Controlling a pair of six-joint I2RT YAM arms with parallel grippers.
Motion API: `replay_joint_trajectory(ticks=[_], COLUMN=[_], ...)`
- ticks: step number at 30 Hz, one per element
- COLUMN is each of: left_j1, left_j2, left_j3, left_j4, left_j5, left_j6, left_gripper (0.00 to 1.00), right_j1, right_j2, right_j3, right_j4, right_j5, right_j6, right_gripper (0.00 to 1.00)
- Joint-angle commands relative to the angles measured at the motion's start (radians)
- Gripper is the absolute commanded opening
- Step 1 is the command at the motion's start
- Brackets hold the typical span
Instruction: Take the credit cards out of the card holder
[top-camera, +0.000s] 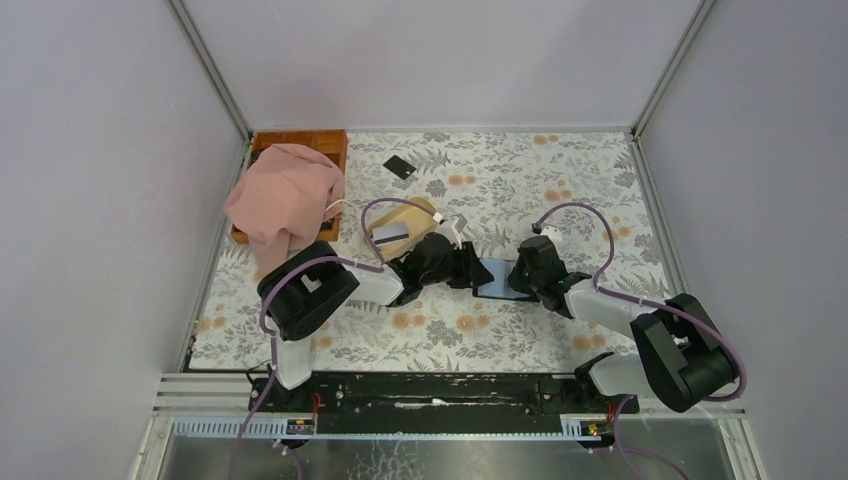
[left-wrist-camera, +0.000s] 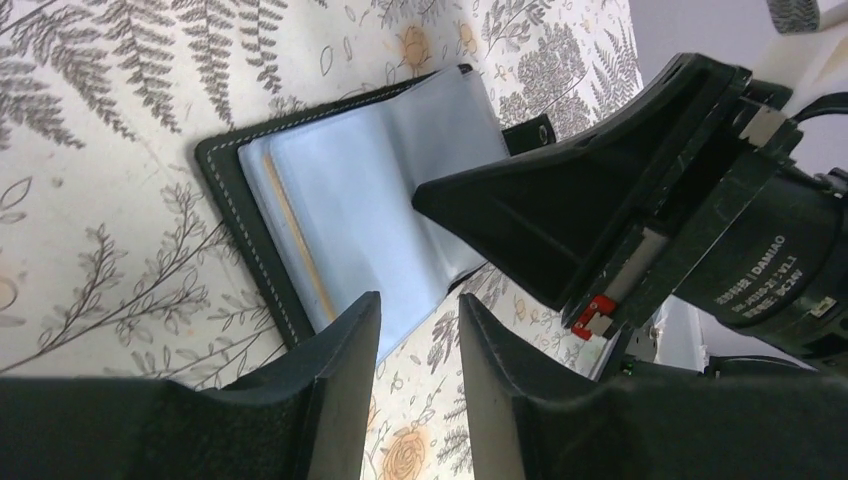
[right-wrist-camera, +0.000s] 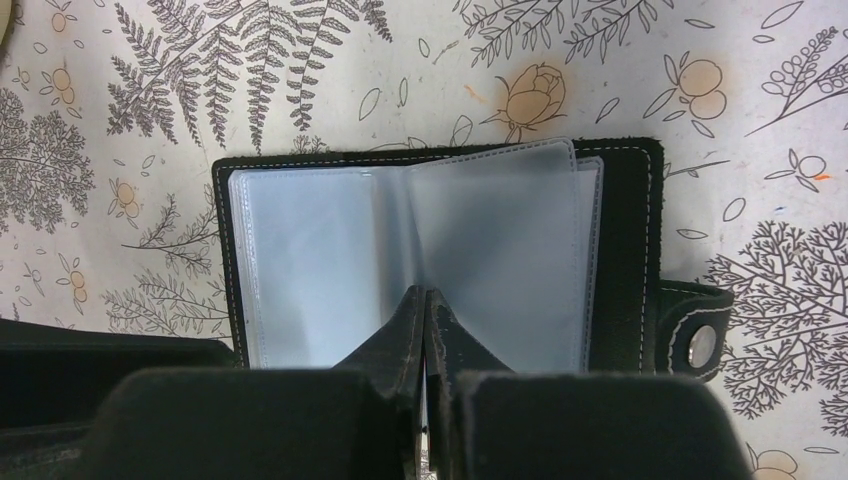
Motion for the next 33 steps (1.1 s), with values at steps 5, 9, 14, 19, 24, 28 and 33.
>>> replay_joint_trajectory(ticks=[5, 9, 14, 19, 24, 28, 33], left_j1=[0.003, 0.003, 0.005, 0.011, 0.011, 0.015, 0.017], left_j2=[0.080, 0.070, 0.042, 0.016, 0.006, 0.011, 0.004], left_j3=[0.050, 0.045, 0.045, 0.032, 0.033, 0.027, 0.011], left_j4=[0.059, 0.042, 0.015, 0.010, -0.003, -0.010, -0.022], left_j5=[0.008, -0.012, -0.017, -0.019, -0.022, -0.034, -0.048], left_j6=[-0.010, 0.007, 0.036, 0.042, 0.056, 0.051, 0.060], left_gripper=[0.41, 0.41, 0.41, 0.41, 0.41, 0.41, 0.41], right_j1=[-0.012, -0.019, -0.022, -0.022, -0.022, -0.023, -0.022], right_j2=[0.037, 0.041, 0.049, 0.054, 0.062, 0.061, 0.062], right_j3=[-0.026, -0.022, -0.022, -0.019, -0.016, -0.016, -0.015], right_j4=[-0.021, -0.020, -0.015, -0.015, -0.016, -0.017, -0.018], right_j5=[-0.042, -0.047, -0.055, -0.054, -0.053, -0.049, -0.049], right_j6=[0.000, -0.005, -0.005, -0.005, -0.007, -0.007, -0.007], right_gripper=[0.00, 0.00, 0.00, 0.00, 0.00, 0.00, 0.00])
